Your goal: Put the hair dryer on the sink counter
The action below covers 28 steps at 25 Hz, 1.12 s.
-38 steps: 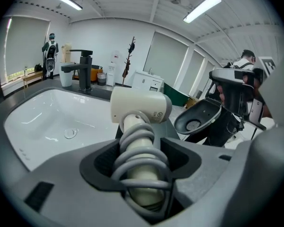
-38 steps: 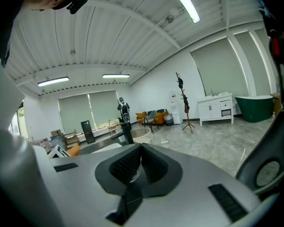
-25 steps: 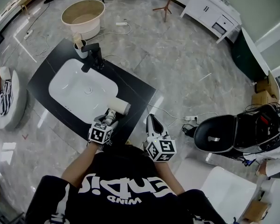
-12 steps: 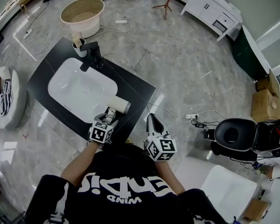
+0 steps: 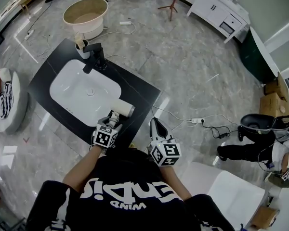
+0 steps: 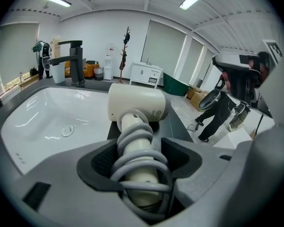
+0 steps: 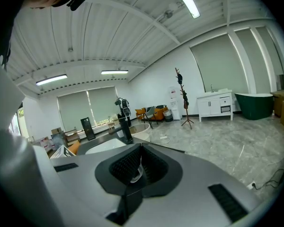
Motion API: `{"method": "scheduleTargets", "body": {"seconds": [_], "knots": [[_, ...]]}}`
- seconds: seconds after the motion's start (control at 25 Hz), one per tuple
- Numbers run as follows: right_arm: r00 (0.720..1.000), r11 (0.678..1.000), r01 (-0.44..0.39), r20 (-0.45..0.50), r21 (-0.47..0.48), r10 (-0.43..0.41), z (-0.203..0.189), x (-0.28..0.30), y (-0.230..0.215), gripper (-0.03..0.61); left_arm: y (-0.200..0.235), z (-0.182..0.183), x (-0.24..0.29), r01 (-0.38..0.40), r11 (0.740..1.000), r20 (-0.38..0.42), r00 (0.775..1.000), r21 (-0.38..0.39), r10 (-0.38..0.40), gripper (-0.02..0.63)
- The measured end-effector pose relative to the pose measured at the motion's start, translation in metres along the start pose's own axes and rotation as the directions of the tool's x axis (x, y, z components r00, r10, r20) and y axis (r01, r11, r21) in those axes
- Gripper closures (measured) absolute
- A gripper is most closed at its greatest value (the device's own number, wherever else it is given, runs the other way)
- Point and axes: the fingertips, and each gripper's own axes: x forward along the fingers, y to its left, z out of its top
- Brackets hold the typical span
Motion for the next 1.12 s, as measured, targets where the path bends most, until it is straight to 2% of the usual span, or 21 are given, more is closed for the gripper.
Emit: {"method": "scheduleTargets", "body": {"seconds": [0.28, 0.56, 0.72, 0.88, 1.12], "knots": [[1.0, 1.0, -0.008, -0.006, -0.003, 0.008, -0.002, -0.003, 0.003, 0.554, 0.001, 0.014, -0.011, -0.001, 1.0, 0.074, 0.997, -0.016, 0.002, 0.334], [1.0, 1.0, -0.019, -0.007, -0.008, 0.019, -0.004, -0.004, 0.008, 0.554, -0.002, 0.057, -0.047, -0.003, 1.0, 0.192, 0.981, -0.008, 0.004, 0.334], [1.0, 0.999, -0.03, 0.001, -0.016, 0.03, -0.001, -0.003, 0.014, 0.554, -0.001, 0.087, -0.082, -0.008, 1.0, 0.282, 0.959, 0.005, 0.006, 0.334], [0.999, 0.998, -0.048, 0.017, -0.027, 0.049, 0.007, -0.003, 0.023, 0.554, -0.002, 0.112, -0.125, -0.011, 1.0, 0.382, 0.924, -0.009, 0.014, 0.334], [0.997, 0.997, -0.062, 0.04, -0.045, 0.064, 0.018, -0.002, 0.03, 0.554, -0.008, 0.129, -0.171, -0.02, 1.0, 0.479, 0.878, 0.01, 0.013, 0.334]]}}
